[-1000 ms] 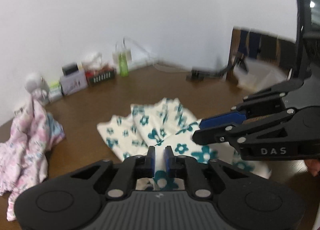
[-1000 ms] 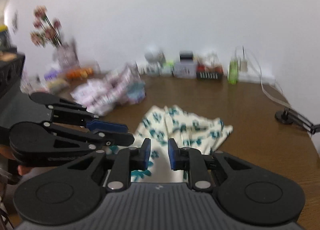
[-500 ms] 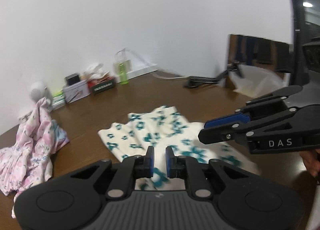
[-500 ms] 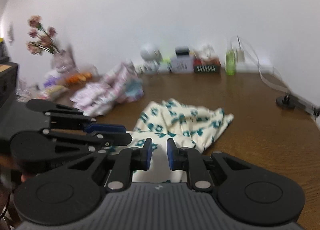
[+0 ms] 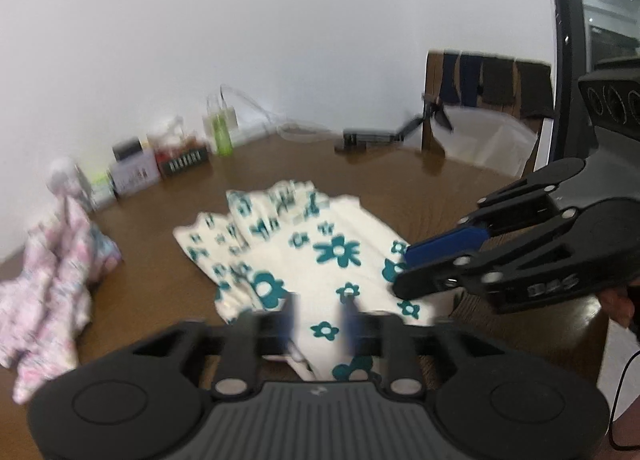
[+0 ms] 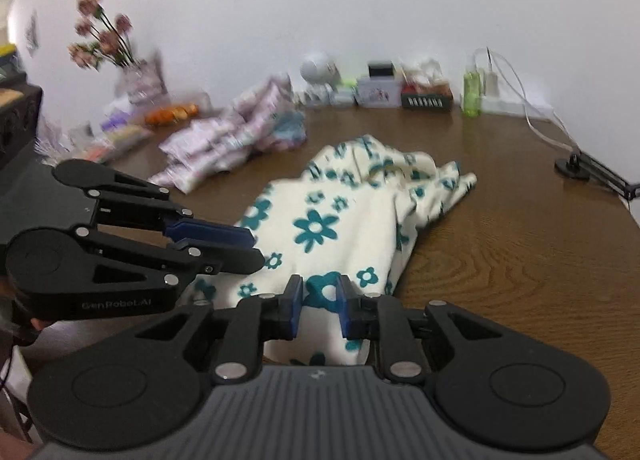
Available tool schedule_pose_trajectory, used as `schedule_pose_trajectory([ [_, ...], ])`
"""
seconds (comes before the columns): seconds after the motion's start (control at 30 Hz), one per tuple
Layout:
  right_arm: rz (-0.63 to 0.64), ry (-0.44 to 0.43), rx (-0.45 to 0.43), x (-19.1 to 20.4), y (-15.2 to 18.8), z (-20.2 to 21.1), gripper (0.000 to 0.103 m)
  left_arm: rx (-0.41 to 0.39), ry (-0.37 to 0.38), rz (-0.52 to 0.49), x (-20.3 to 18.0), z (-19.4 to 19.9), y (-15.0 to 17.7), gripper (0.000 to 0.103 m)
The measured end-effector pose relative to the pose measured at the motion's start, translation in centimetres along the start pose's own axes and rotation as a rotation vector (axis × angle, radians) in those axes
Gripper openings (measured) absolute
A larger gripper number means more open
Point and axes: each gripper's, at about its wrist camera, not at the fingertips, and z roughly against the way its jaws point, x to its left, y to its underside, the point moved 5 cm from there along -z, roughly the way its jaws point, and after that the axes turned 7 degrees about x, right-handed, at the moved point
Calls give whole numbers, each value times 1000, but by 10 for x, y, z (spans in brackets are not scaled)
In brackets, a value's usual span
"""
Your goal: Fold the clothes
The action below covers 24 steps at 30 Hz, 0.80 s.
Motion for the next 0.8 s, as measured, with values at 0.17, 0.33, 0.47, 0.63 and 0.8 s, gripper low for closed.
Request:
schedule_pose_trajectory([
  [0.17, 114, -15, -121, 9, 3, 50, 103, -117, -41, -197, -22, 45, 10, 102],
  [0.33, 261, 55, -36, 20, 16, 51, 103, -57, -81, -441, -54, 43, 34, 101],
  [0.47, 346, 98, 34, 23, 29, 34, 102, -21, -101, -448, -55, 30, 41, 98],
  [0.63, 369, 63, 96, 14, 32, 3, 82, 11, -121, -462, -46, 12, 36, 91],
  [0.8, 363, -6, 103, 6, 31, -14, 78, 32, -132, -520, -44, -2, 37, 91],
])
